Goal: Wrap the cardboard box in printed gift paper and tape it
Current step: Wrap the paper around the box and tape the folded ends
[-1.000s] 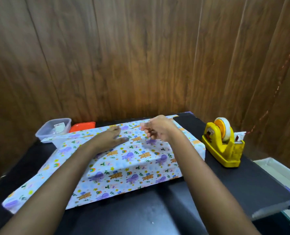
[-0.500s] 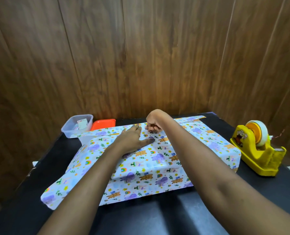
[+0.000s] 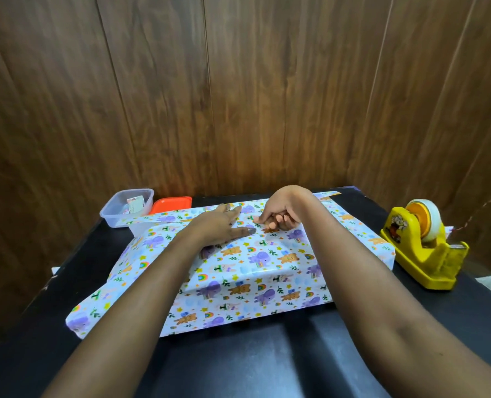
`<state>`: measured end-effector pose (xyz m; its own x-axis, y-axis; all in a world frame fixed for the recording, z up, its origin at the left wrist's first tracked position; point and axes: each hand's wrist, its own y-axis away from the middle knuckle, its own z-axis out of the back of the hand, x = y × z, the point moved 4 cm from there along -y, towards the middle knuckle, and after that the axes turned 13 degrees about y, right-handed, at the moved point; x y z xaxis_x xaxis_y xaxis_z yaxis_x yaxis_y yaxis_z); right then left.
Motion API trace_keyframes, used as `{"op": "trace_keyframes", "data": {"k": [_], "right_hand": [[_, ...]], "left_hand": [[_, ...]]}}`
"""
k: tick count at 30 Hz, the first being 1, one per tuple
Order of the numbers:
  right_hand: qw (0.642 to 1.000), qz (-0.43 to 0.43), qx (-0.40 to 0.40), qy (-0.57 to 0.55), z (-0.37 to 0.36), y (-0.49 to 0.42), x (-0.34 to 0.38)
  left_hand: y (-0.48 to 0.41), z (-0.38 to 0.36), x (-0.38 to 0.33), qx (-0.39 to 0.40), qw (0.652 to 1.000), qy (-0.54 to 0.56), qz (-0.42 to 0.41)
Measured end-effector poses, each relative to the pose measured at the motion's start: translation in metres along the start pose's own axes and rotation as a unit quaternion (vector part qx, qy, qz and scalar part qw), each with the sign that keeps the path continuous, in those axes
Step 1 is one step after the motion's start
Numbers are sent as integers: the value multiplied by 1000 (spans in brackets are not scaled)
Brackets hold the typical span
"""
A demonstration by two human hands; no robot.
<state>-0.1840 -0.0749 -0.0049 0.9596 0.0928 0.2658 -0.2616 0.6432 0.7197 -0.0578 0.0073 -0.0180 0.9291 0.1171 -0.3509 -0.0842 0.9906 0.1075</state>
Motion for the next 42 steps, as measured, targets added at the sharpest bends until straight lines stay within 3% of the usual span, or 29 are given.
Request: {"op": "trace_keyframes", "data": {"k": [3, 6, 10, 12, 14, 15, 17, 18, 21, 26, 31, 35, 37, 42], "right_hand": [[991, 64, -23, -117, -2, 6, -17], [955, 135, -80, -253, -1, 18, -43], [880, 175, -245, -367, 16, 37, -101], [846, 122, -390, -344, 28, 43, -147], [821, -20, -538, -191, 35, 57, -202], [816, -104, -556, -119, 32, 64, -222], [834, -229, -495, -84, 23, 67, -273], [852, -247, -448, -112, 19, 65, -292], [875, -142, -382, -262, 17, 57, -314], [807, -56, -404, -427, 25, 61, -313], [821, -42, -409, -396, 34, 83, -310], [832, -59, -351, -426, 10, 72, -324], [821, -56, -337, -457, -8, 67, -325], [731, -15, -382, -565, -25, 46, -329]], "left_hand": [[-1, 5, -5, 2, 1000, -20, 11], [-7, 8, -18, -4, 998, -46, 31], [-21, 2, -34, -27, 995, -57, 73], [-29, -1, -38, -45, 993, -52, 98], [-38, -5, -41, -61, 989, -50, 124], [-40, -5, -39, -67, 987, -48, 140], [-46, -11, -42, -70, 985, -48, 152], [-47, -13, -43, -72, 984, -49, 153], [-49, -17, -44, -82, 983, -53, 155], [-51, -20, -37, -84, 984, -73, 141], [-54, -21, -33, -65, 985, -102, 127], [-54, -21, -39, -102, 984, -90, 115], [-52, -21, -38, -106, 983, -95, 113], [-53, -21, -33, -82, 983, -126, 105]]}}
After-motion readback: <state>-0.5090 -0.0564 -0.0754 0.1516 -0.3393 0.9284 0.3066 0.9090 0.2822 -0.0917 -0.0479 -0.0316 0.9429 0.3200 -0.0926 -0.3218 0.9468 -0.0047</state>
